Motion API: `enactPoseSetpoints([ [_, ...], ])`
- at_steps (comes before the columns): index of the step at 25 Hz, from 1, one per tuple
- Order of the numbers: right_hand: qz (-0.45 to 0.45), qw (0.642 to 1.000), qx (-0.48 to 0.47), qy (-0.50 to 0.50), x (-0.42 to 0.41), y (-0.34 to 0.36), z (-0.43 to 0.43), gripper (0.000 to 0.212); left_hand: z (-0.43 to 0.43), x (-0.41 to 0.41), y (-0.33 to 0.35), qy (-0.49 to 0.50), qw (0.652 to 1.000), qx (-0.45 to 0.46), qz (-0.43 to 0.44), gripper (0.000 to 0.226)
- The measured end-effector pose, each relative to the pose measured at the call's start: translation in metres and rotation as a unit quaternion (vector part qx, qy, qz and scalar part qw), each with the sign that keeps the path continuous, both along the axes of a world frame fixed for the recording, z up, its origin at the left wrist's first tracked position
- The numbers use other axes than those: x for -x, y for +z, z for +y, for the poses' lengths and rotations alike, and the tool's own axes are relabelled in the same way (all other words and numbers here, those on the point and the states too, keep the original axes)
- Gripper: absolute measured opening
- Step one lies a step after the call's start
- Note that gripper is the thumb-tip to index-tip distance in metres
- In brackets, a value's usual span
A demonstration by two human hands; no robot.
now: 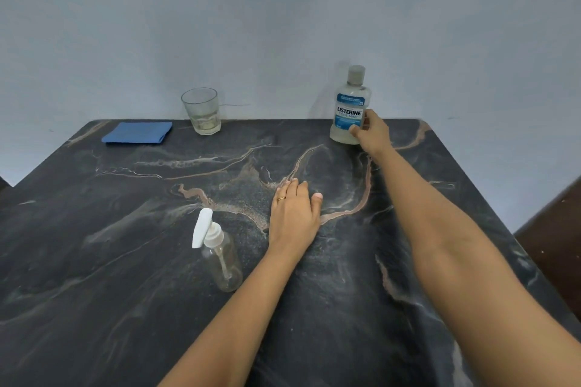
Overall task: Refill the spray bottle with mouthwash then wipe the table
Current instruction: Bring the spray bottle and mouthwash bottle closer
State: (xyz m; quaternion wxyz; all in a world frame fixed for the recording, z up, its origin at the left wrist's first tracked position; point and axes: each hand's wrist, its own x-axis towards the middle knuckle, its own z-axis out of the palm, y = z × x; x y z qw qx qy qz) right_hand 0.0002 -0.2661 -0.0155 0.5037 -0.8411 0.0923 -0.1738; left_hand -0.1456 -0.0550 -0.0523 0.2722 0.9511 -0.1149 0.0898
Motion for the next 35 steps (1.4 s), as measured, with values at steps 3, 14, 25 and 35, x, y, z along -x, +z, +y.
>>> enactPoseSetpoints([
  [3, -0.001, 0.998, -0.018, 0.055, 0.047, 0.009, 0.008, 0.035, 0.004, 0.013, 0.006, -0.021, 1.000, 0.003, 0.007, 0.044],
  [14, 0.008, 0.993, -0.045, 0.110, 0.250, 0.038, 0.026, 0.044, 0.041, 0.138, 0.011, -0.055, 0.998, -0.025, -0.002, 0.040],
  [25, 0.050, 0.992, -0.097, 0.063, 0.310, 0.004, 0.032, 0.040, 0.081, 0.183, 0.004, -0.039, 0.999, 0.005, -0.019, 0.042],
  [35, -0.211, 0.950, -0.112, -0.201, 0.346, 0.008, 0.092, 0.053, 0.121, 0.176, 0.010, 0.102, 0.959, 0.262, -0.045, 0.036],
])
